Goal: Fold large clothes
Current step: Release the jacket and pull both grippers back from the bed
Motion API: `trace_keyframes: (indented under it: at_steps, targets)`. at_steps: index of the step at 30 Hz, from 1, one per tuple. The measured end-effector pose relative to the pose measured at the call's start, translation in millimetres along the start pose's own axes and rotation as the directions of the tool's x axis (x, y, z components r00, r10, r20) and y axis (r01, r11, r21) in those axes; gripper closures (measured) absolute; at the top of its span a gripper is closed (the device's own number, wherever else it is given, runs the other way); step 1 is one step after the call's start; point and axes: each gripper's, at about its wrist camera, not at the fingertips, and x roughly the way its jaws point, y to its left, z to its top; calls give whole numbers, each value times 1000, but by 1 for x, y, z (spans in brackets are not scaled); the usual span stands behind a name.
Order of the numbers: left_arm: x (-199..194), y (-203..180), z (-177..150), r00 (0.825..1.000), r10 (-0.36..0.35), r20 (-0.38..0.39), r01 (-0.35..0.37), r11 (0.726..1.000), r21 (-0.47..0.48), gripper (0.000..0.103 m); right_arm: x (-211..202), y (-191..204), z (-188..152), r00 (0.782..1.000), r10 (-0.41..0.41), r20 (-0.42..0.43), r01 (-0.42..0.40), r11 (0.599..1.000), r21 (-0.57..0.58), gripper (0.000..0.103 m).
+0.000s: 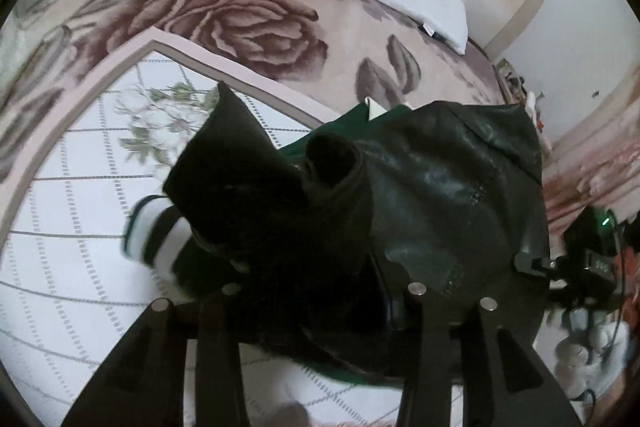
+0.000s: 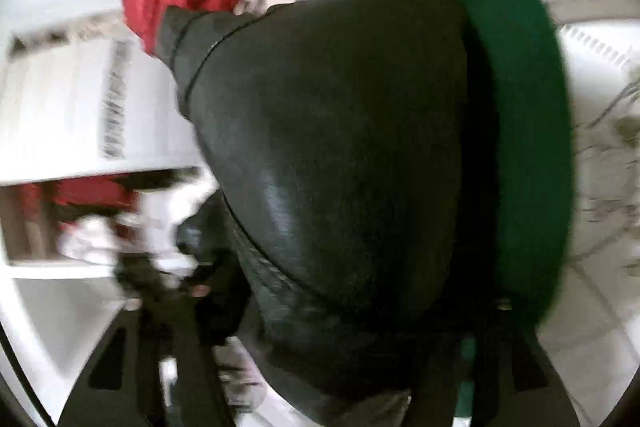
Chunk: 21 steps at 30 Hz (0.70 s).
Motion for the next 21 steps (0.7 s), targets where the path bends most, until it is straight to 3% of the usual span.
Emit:
trace_keyframes:
  at_steps: [2,3,4,5,6,7,9,10,13,16,18,21]
  targets:
    - [-16,-9,-5,999,34,40,-36,998,58,42,-14,24,-7,982,-186,42,188,981,-52,13]
    - [-30,-15,-10,995,64,77,-71,993,97,39,-20,38,-15,951,-298,80,304,949,-83,8]
    - [-37,-18,-13,991,80,105,-92,988,120,33,-24,51,-26,904,-407,129,420,901,-105,0]
    - [-49,-23,-17,985,97,140,-117,982,148,20,-24,67,-37,863,-476,166,497,860,-117,0]
    - [-56,-24,-18,981,107,163,-135,977,168,11,-28,79,-51,799,-561,218,591,799,-111,0]
    - [-67,-28,-19,978,111,178,-146,970,195,0,-31,89,-63,757,-601,255,638,765,-87,0]
    - [-85,-34,-20,975,115,188,-156,962,222,0,-37,109,-93,668,-676,311,718,695,-32,0]
    - [-96,-38,-20,975,115,191,-161,955,247,0,-38,122,-109,621,-707,337,754,657,-9,0]
    - [-125,-48,-19,976,125,181,-176,937,303,0,-47,142,-161,530,-748,399,800,597,58,0]
    - [-160,-54,-18,979,119,165,-169,925,340,0,-63,173,-208,467,-772,430,814,566,132,0]
    - [-188,-59,-21,979,129,158,-179,915,362,0,-70,208,-247,445,-774,451,813,560,159,0]
    - [-228,-68,-30,979,141,150,-190,897,398,0,-94,244,-294,394,-783,482,823,533,193,0]
